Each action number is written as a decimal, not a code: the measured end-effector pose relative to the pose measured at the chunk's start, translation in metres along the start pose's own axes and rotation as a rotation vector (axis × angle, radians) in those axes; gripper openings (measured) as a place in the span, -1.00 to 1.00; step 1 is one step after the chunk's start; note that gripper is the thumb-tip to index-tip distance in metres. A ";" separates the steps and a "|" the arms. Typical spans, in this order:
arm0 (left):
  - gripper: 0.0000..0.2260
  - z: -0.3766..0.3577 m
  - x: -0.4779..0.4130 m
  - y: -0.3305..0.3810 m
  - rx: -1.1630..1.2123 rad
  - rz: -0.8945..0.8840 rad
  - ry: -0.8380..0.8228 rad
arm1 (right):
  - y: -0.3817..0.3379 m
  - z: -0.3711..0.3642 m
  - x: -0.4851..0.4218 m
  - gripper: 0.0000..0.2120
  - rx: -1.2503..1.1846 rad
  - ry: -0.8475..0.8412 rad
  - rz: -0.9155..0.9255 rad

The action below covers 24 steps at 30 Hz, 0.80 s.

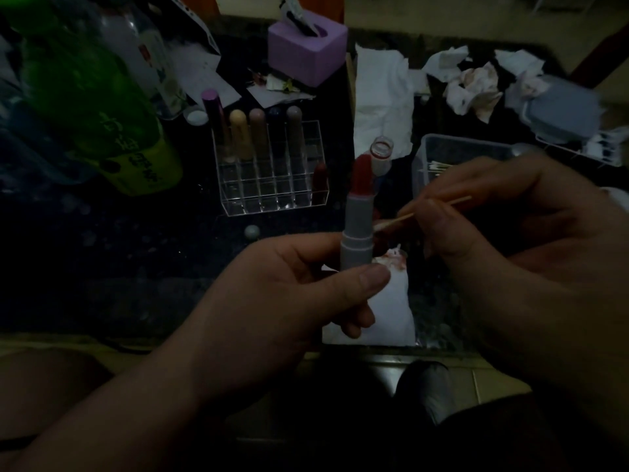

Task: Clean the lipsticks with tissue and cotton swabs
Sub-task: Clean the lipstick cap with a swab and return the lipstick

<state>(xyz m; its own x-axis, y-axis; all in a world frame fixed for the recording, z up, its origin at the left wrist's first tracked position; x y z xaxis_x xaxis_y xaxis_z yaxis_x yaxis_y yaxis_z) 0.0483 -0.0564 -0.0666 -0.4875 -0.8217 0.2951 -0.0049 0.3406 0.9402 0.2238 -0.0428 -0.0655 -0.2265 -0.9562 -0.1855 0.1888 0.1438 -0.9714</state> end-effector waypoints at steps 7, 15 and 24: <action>-0.78 0.039 -0.017 -0.012 0.039 0.083 0.312 | -0.025 0.034 0.004 -0.84 0.102 0.351 0.005; -0.67 0.046 -0.033 -0.020 -0.089 0.070 0.447 | 0.053 0.037 -0.007 -0.90 0.266 0.186 -0.401; -0.72 0.052 -0.043 -0.016 -0.132 0.037 0.443 | 0.085 0.019 -0.028 -0.91 0.731 0.113 -0.258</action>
<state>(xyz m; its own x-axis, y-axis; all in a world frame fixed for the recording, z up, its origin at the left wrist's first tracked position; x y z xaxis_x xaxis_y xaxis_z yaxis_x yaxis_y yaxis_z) 0.0242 -0.0030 -0.1034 -0.0645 -0.9359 0.3464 0.1309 0.3361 0.9327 0.2646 -0.0084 -0.1395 -0.4373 -0.8991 -0.0196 0.6896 -0.3213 -0.6490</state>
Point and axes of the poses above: each hand's wrist, its own x-axis away from the middle knuckle, its own z-axis out of the back of the hand, y = z × x, the point moved 6 cm from there along -x, towards the middle knuckle, and after that the axes turned 5 degrees about y, right-handed, at the moved point
